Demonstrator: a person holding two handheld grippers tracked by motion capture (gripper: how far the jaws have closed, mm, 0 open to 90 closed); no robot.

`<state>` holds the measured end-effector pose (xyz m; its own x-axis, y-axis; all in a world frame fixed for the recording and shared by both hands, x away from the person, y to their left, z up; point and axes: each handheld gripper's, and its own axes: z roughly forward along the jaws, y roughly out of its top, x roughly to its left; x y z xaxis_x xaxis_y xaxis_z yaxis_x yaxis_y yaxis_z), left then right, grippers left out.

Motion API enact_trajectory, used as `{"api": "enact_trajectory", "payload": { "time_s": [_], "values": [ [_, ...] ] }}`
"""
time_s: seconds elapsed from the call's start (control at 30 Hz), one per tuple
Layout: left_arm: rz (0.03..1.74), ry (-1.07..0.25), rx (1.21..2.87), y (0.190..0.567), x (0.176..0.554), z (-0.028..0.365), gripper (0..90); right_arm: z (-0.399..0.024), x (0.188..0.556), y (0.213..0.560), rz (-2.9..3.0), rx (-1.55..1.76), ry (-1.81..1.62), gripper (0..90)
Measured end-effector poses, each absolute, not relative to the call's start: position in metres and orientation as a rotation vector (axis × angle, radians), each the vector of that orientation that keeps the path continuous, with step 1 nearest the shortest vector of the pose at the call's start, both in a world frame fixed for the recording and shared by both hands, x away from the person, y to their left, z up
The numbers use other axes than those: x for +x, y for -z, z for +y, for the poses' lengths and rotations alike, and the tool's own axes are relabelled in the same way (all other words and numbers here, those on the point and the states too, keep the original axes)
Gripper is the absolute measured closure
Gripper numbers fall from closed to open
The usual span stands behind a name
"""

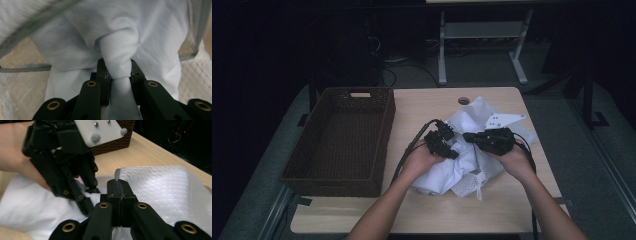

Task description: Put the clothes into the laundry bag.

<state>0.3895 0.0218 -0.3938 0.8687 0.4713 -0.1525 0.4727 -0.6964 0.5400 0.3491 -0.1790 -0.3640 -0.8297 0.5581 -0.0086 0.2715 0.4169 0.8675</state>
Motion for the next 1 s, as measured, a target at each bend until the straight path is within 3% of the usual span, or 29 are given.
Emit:
{"api": "enact_trajectory", "payload": {
  "time_s": [0.7, 0.83, 1.0],
  "values": [
    [0.668, -0.056, 2.417, 0.403, 0.393, 0.003, 72.9, -0.178, 0.353, 0.374, 2.393, 0.765, -1.328, 88.8],
    [0.639, -0.059, 2.433, 0.408, 0.393, 0.002, 67.1, -0.180, 0.354, 0.375, 2.388, 0.778, -1.328, 88.8],
    [0.608, -0.086, 2.441, 0.407, 0.391, 0.004, 47.9, -0.180, 0.355, 0.376, 2.392, 0.781, -1.319, 88.8]
  ]
}}
